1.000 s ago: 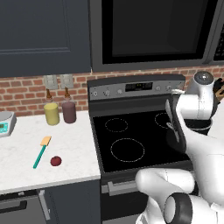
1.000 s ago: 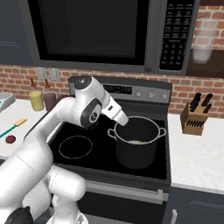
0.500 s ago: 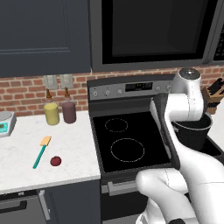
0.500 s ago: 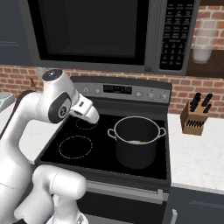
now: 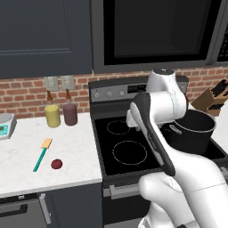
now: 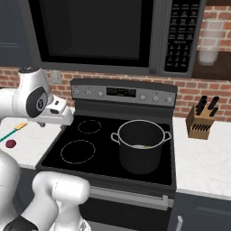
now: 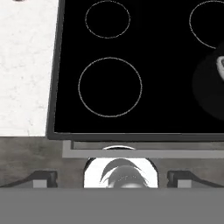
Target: Put the cucumber and tomato in the pot. Retrieve the spatula and lightly stir the vegetables in the pot.
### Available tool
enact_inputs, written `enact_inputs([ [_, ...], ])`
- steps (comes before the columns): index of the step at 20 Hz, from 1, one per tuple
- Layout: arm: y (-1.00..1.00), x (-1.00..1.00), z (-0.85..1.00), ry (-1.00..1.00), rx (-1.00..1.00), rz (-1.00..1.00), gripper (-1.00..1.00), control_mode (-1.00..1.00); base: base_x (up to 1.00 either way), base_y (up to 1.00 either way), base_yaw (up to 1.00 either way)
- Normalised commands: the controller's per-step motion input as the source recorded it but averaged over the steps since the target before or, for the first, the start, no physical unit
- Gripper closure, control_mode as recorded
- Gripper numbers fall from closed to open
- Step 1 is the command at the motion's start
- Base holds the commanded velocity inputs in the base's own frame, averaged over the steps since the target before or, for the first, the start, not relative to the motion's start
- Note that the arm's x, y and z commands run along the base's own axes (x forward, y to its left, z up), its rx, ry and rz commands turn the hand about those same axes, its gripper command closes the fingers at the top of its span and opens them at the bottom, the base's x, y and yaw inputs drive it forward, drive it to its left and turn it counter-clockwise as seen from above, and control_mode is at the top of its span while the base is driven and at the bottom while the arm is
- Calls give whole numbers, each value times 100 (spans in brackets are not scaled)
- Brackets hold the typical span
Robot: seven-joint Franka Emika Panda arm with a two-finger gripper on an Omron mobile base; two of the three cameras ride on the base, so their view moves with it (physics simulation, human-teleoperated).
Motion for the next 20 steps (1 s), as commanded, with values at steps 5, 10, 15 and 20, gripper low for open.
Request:
enact_inputs([
  [5, 100, -18, 0, 23, 0, 33, -100, -100, 0, 0, 0],
  [10, 100, -11, -11, 21, 0, 32, -100, -100, 0, 0, 0],
  [15, 100, -13, -34, 10, 0, 27, -100, -100, 0, 0, 0],
  [20, 99, -4, -56, 0, 0, 18, -100, -100, 0, 0, 0],
])
